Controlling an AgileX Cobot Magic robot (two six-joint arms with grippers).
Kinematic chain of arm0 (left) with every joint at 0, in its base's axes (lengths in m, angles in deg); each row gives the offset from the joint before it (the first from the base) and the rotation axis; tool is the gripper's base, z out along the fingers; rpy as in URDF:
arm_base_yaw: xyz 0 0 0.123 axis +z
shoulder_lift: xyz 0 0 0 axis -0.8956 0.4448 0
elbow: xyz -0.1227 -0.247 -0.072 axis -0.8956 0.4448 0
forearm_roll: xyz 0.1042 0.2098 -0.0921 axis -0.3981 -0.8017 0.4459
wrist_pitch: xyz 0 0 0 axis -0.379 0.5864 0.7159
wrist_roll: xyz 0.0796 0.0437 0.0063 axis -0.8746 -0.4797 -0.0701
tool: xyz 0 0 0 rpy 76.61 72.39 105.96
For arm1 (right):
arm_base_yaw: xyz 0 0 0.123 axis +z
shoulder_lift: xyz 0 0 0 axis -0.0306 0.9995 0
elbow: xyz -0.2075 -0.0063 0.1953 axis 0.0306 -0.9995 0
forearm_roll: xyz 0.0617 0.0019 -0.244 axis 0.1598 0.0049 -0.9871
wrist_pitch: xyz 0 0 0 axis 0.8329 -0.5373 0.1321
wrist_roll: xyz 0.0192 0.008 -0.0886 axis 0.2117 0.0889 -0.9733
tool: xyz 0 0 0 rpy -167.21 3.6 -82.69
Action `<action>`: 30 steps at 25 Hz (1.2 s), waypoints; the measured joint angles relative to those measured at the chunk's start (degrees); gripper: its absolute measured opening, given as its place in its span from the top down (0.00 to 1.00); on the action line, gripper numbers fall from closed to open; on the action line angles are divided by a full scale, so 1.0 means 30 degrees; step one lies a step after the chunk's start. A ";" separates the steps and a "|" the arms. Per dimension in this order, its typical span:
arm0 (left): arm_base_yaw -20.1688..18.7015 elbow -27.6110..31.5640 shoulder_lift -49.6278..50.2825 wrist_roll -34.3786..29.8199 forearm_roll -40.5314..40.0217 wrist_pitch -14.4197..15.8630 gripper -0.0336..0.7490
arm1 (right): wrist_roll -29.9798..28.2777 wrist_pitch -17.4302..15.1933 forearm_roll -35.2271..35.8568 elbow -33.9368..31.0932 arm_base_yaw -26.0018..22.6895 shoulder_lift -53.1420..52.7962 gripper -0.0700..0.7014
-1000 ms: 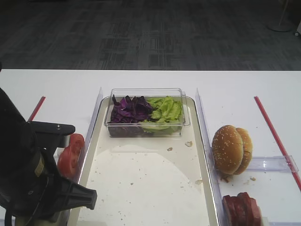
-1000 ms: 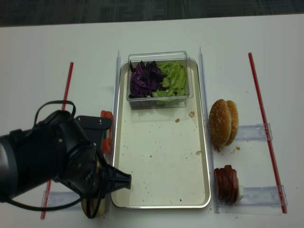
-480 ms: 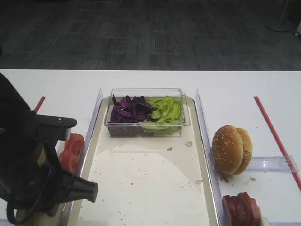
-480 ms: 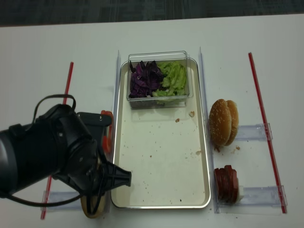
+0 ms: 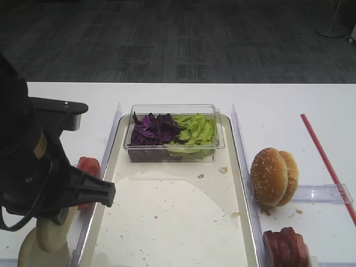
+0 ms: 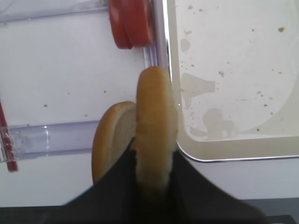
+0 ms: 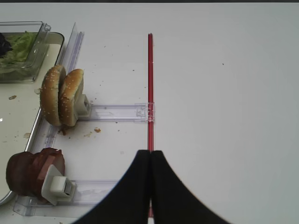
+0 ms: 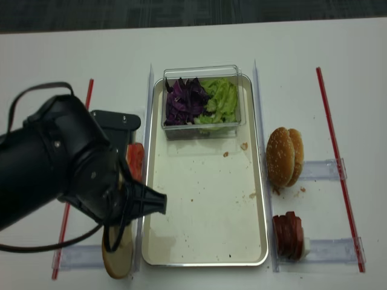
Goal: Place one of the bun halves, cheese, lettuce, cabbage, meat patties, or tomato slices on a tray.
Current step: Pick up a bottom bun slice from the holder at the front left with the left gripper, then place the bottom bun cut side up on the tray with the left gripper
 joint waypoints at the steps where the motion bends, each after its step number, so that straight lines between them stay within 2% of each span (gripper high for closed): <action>1: 0.0000 -0.0146 -0.0079 0.0000 -0.0012 0.0091 0.90 | 0.0000 0.0000 0.0000 0.0000 0.0000 0.0000 0.44; 7: 0.0000 -0.0407 -0.0110 -0.0059 0.0154 0.0238 0.90 | 0.0000 0.0000 0.0000 0.0000 0.0000 0.0000 0.44; 9: 0.0000 -0.0407 -0.0110 -0.0332 0.0554 0.0015 0.90 | 0.0000 0.0000 0.0000 0.0000 0.0000 0.0000 0.44; 17: 0.0000 -0.0407 -0.0110 -0.2694 0.3996 -0.2946 0.90 | 0.0000 0.0000 0.0000 0.0000 0.0000 0.0000 0.44; 30: 0.0000 -0.0407 -0.0110 -0.8783 1.1029 -0.6489 0.90 | 0.0000 0.0000 0.0000 0.0000 0.0000 0.0000 0.44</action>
